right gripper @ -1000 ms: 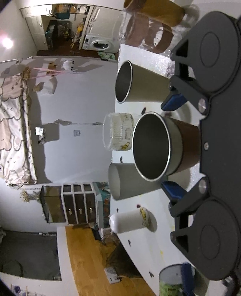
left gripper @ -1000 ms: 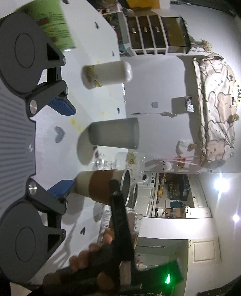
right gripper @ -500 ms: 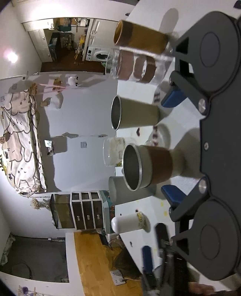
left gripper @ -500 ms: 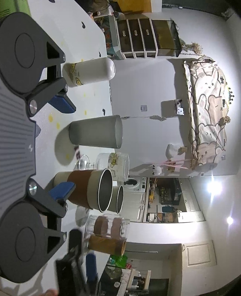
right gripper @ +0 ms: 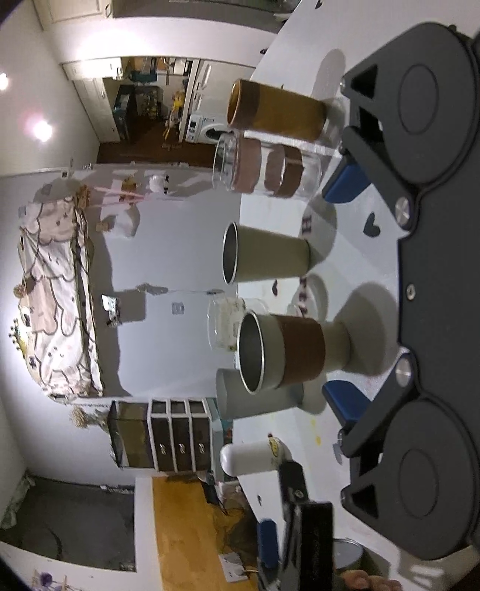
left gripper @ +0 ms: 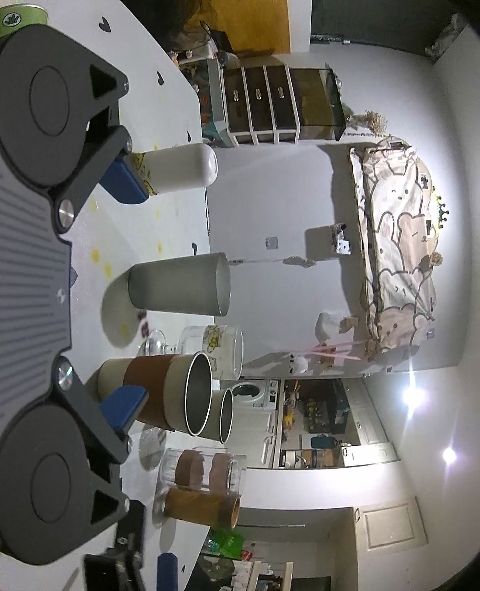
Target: Flip cup upright
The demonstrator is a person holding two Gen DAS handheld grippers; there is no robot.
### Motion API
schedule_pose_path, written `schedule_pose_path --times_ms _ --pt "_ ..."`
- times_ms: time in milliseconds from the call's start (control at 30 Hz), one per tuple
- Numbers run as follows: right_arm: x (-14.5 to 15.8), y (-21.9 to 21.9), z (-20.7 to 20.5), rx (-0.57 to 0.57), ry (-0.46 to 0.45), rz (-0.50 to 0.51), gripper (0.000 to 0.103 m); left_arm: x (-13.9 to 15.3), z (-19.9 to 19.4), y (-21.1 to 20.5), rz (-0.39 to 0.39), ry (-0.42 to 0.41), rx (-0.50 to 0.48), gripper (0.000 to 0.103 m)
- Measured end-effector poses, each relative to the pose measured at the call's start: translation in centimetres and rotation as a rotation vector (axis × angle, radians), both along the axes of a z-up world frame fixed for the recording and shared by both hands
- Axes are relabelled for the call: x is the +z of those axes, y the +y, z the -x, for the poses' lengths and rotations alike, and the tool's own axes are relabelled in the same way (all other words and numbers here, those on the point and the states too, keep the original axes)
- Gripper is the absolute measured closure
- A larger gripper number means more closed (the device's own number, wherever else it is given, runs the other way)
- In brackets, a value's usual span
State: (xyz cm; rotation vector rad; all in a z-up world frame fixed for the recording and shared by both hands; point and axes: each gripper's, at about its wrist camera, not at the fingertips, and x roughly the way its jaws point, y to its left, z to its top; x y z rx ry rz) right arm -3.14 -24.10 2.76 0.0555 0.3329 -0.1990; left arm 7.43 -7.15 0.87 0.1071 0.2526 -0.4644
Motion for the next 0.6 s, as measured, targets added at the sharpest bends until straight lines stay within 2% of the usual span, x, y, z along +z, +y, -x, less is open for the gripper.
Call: schedule_pose_path --times_ms 600 --pt "0.17 -1.01 0.11 -0.038 -0.027 0.015 0.0 -0.05 0.52 0.48 0.002 0.001 0.024 0.0"
